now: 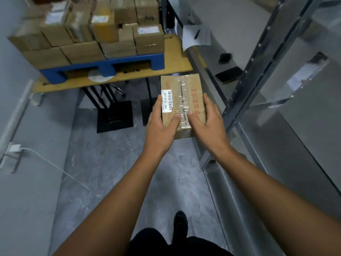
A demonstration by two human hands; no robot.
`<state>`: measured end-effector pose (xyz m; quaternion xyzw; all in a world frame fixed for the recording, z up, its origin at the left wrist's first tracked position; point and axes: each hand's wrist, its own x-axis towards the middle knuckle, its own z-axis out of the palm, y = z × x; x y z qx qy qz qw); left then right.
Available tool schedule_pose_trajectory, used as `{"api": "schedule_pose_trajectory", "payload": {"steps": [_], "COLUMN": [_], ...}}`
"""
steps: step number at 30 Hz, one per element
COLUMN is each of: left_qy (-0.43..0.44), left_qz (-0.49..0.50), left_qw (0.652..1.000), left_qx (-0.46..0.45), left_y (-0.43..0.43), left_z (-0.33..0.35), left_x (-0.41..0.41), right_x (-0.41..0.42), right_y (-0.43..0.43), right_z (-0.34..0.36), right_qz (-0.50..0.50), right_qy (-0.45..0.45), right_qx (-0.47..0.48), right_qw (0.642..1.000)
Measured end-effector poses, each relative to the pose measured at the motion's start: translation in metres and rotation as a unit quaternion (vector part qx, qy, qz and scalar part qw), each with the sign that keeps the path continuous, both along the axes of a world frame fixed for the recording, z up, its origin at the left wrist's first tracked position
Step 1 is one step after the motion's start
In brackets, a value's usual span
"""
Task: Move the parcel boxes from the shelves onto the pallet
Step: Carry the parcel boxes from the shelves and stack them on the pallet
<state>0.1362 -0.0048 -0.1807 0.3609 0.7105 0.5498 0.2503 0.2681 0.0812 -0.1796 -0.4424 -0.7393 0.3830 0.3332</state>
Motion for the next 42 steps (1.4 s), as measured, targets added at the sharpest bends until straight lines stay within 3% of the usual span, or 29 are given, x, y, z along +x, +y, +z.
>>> {"api": "schedule_pose_trajectory", "payload": {"steps": [10, 26, 33, 37, 42], "left_qy": [-0.011, -0.002, 0.074, 0.171, 0.31], "left_qz": [0.046, 0.01, 0.068, 0.103, 0.102], "left_qw": [0.999, 0.999, 0.994, 0.979, 0.936], "left_qx": [-0.001, -0.031, -0.029, -0.03, -0.129], "left_y": [0.111, 0.297, 0.339, 0.37, 0.416], "left_z": [-0.008, 0.006, 0.007, 0.011, 0.015], "left_x": [-0.117, -0.369, -0.444, -0.486, -0.533], "right_x": [-0.125, -0.368, -0.442, -0.484, -0.533], "right_y": [0.122, 0.303, 0.358, 0.404, 0.451], "right_z": [-0.006, 0.005, 0.007, -0.002, -0.011], "right_qz": [0.05, 0.026, 0.045, 0.05, 0.061], "right_qy": [-0.015, 0.026, 0.032, 0.029, 0.017], "right_qx": [-0.004, -0.037, -0.056, -0.058, -0.067], "right_qw": [0.999, 0.999, 0.997, 0.997, 0.996]}}
